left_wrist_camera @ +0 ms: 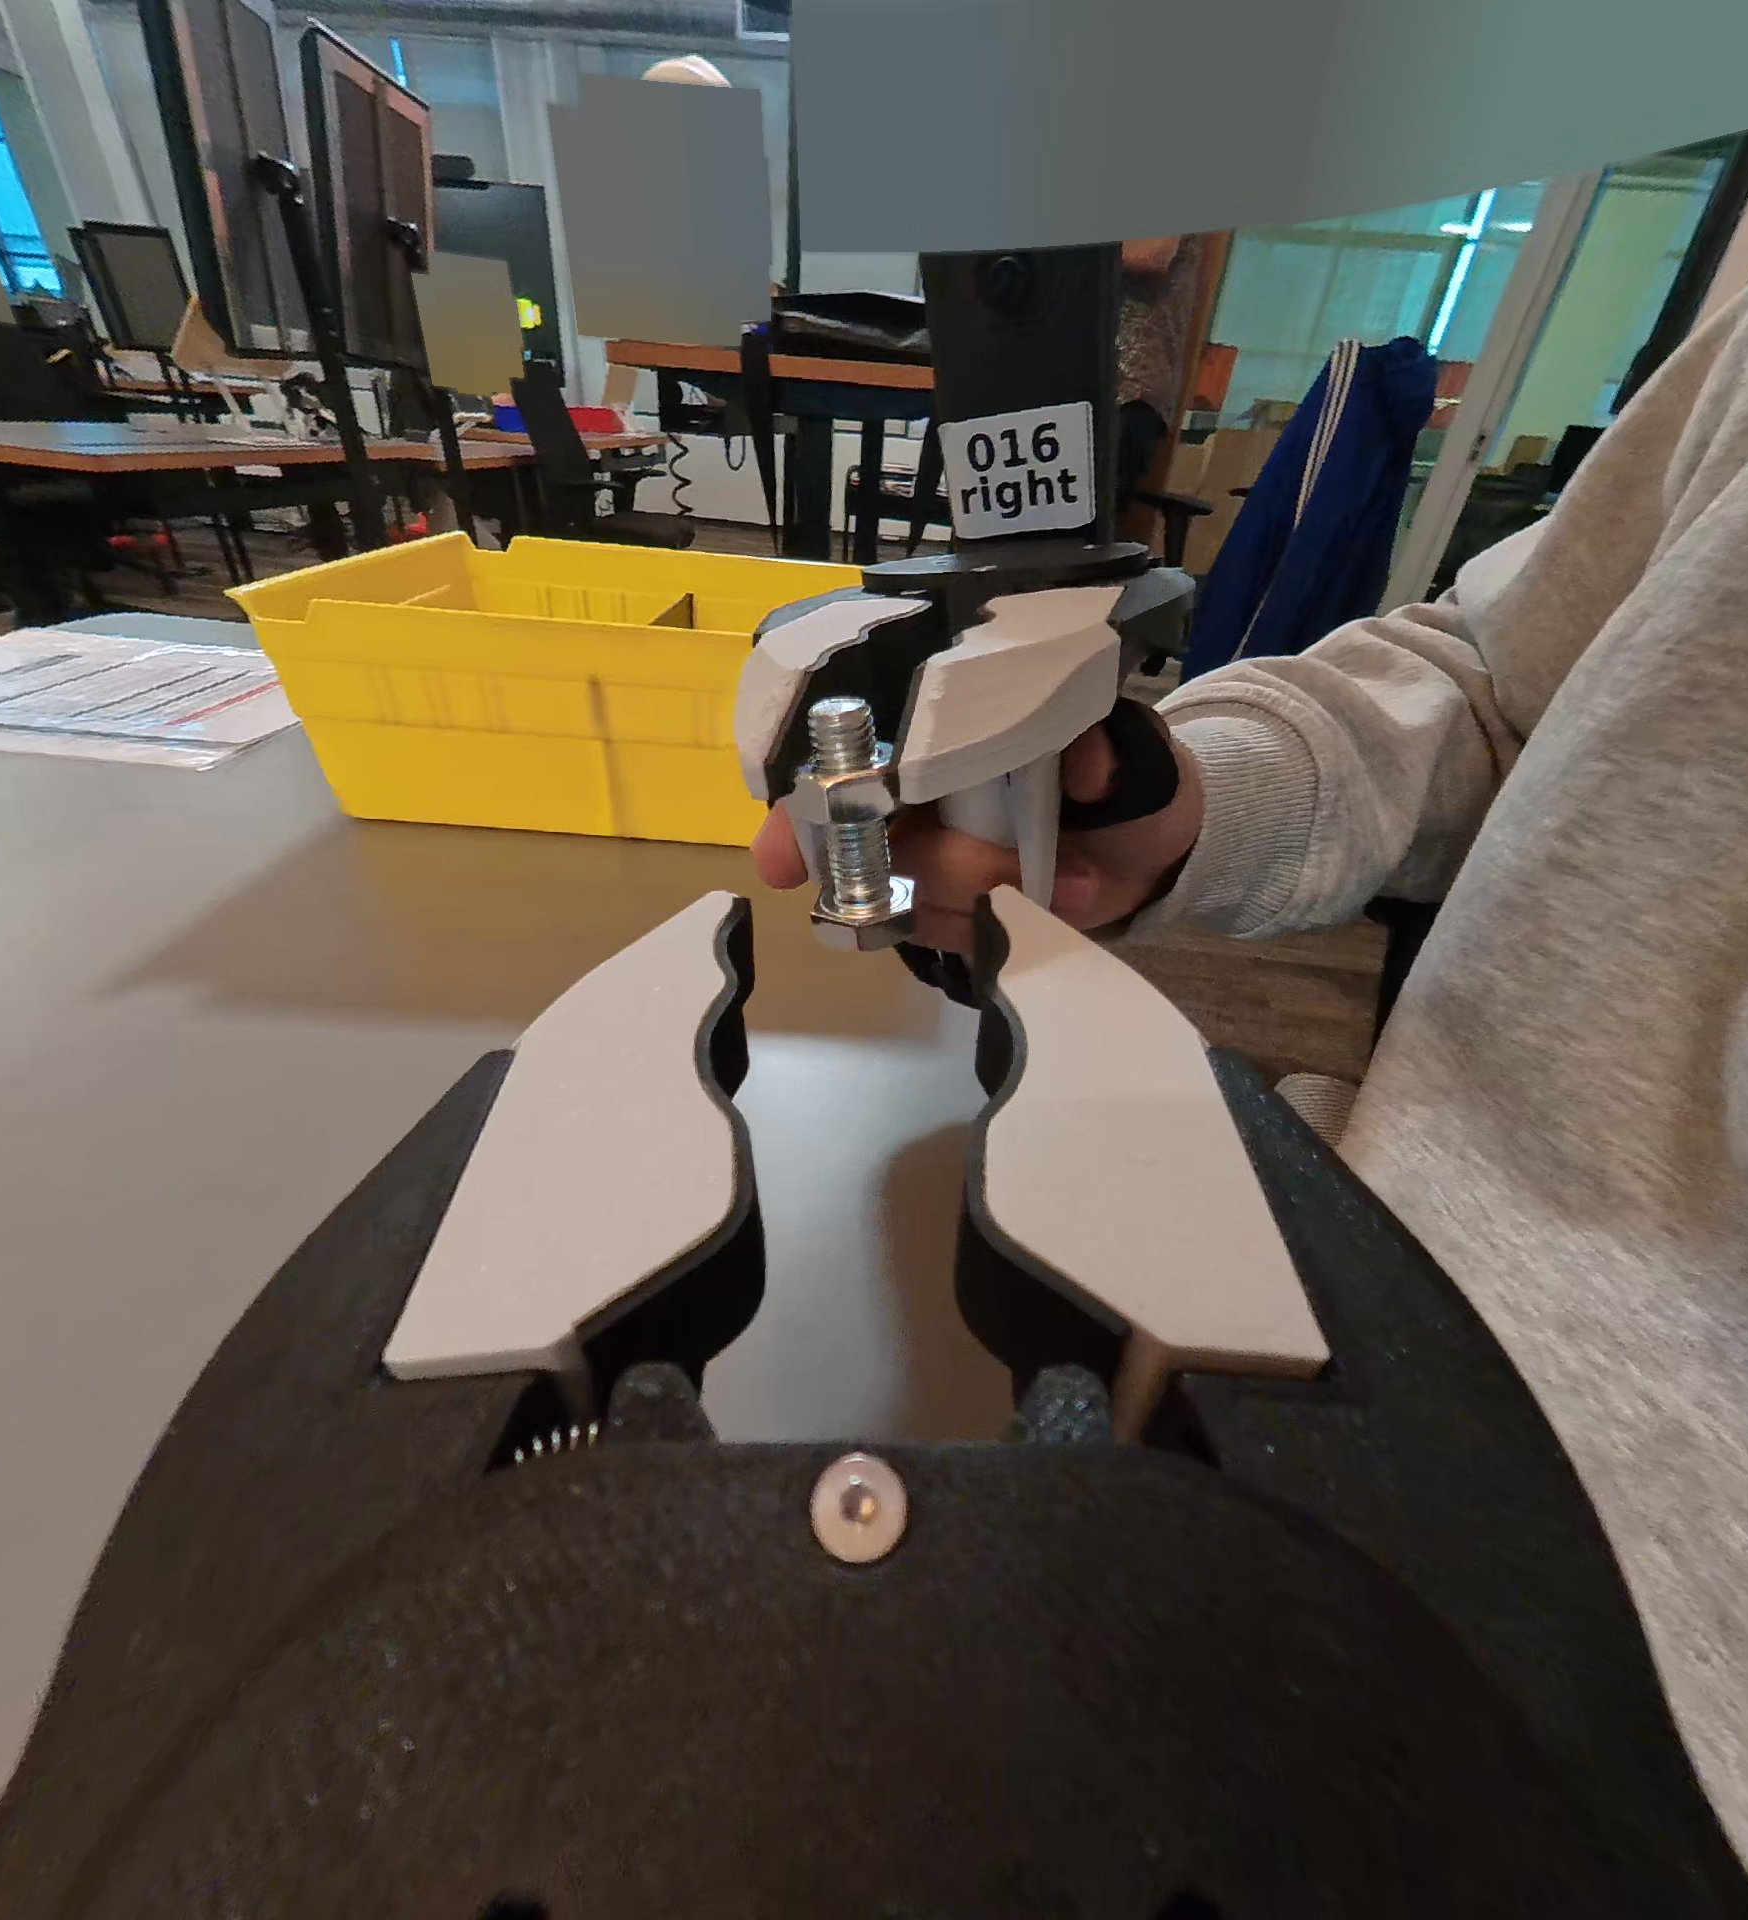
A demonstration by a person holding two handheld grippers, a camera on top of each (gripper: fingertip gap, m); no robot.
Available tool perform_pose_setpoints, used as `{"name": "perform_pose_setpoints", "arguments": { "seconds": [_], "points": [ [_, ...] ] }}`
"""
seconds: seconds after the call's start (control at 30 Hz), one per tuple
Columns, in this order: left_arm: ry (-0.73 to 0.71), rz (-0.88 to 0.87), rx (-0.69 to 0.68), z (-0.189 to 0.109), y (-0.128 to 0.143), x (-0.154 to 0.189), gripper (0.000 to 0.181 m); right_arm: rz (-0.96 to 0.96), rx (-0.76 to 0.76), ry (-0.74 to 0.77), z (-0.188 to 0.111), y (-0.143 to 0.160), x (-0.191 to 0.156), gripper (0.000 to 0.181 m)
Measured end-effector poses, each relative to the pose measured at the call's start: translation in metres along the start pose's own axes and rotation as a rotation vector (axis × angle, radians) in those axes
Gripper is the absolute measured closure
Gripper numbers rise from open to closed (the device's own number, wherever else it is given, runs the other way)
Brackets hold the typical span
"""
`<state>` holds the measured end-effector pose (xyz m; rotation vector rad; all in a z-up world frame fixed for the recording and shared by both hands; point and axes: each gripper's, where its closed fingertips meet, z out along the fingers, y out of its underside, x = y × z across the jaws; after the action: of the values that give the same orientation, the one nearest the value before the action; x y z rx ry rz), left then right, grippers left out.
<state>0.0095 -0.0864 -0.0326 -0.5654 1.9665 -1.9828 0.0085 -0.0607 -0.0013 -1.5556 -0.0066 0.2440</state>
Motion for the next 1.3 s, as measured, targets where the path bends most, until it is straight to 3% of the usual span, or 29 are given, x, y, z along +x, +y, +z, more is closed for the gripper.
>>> {"name": "perform_pose_setpoints", "arguments": {
  "seconds": [0.4, 1.3],
  "points": [
    [0.083, -0.029, 0.028, -0.003, -0.003, 0.010, 0.150, -0.037, 0.004, -0.053, 0.002, 0.000, -0.010, 0.164],
    [0.090, -0.017, 0.034, -0.004, -0.004, 0.011, 0.162, -0.074, -0.007, -0.056, 0.002, 0.000, -0.014, 0.164]
  ]
}}
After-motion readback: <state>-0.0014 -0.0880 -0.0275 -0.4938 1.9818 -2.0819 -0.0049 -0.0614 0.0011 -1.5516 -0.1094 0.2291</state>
